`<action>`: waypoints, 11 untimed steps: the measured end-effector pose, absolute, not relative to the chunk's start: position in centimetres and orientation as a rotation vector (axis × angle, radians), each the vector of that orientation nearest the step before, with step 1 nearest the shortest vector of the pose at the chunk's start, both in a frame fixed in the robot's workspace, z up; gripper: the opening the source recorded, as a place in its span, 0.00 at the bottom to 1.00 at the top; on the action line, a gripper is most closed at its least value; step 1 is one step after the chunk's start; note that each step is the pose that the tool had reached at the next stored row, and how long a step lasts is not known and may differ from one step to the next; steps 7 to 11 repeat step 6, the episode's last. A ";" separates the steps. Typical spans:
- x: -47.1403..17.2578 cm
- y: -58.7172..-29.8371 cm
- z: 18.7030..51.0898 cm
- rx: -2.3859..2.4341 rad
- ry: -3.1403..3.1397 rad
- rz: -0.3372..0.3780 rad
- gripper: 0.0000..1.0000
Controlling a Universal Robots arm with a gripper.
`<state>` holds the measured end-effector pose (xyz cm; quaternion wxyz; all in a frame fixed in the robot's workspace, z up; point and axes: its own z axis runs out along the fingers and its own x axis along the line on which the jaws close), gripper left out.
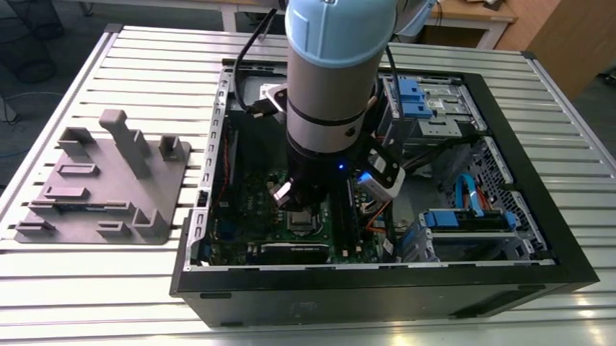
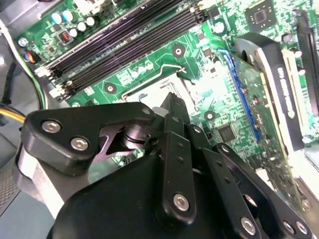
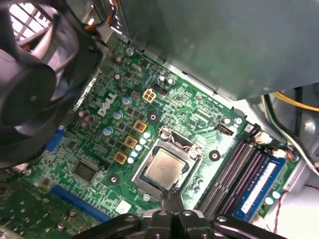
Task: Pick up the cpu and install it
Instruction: 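Install the first cpu locking lever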
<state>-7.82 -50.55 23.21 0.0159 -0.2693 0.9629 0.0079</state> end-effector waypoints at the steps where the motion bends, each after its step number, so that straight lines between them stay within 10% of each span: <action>1: -7.8 -50.5 23.2 -0.838 2.995 0.025 0.11; 11: -7.8 -50.5 23.3 -0.838 2.995 0.025 0.11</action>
